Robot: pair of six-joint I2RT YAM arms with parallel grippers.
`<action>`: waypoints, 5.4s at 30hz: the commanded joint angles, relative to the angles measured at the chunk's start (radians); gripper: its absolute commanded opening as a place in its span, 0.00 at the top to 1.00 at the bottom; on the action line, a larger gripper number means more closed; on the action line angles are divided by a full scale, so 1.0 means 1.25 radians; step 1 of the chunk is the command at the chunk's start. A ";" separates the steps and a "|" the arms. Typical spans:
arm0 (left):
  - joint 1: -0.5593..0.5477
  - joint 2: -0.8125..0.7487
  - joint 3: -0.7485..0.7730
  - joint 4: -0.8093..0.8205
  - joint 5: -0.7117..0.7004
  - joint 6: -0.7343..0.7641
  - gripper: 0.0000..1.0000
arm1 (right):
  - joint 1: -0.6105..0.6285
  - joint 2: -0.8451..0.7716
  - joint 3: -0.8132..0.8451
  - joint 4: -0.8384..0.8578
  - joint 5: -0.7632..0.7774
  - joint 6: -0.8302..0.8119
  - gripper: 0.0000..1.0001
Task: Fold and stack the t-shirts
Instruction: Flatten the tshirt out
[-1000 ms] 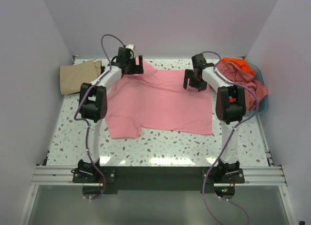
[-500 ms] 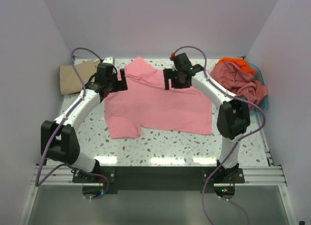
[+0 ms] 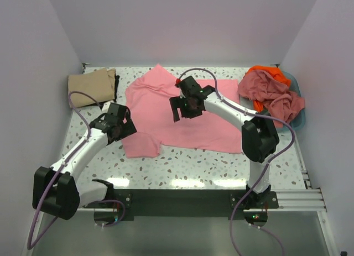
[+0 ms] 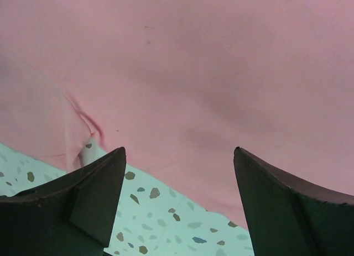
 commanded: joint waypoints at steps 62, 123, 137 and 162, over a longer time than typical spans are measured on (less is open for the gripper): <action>-0.004 0.169 0.123 0.054 0.194 0.059 0.43 | -0.030 -0.089 -0.074 -0.036 0.066 0.019 0.18; 0.018 0.141 -0.016 0.284 0.210 0.144 0.68 | -0.043 -0.075 -0.074 -0.048 0.045 0.028 0.18; 0.035 0.230 -0.032 0.339 0.237 0.173 0.67 | -0.045 -0.092 -0.082 -0.067 0.068 0.026 0.18; 0.036 0.254 -0.077 0.369 0.236 0.168 0.74 | -0.045 -0.088 -0.080 -0.071 0.063 0.031 0.18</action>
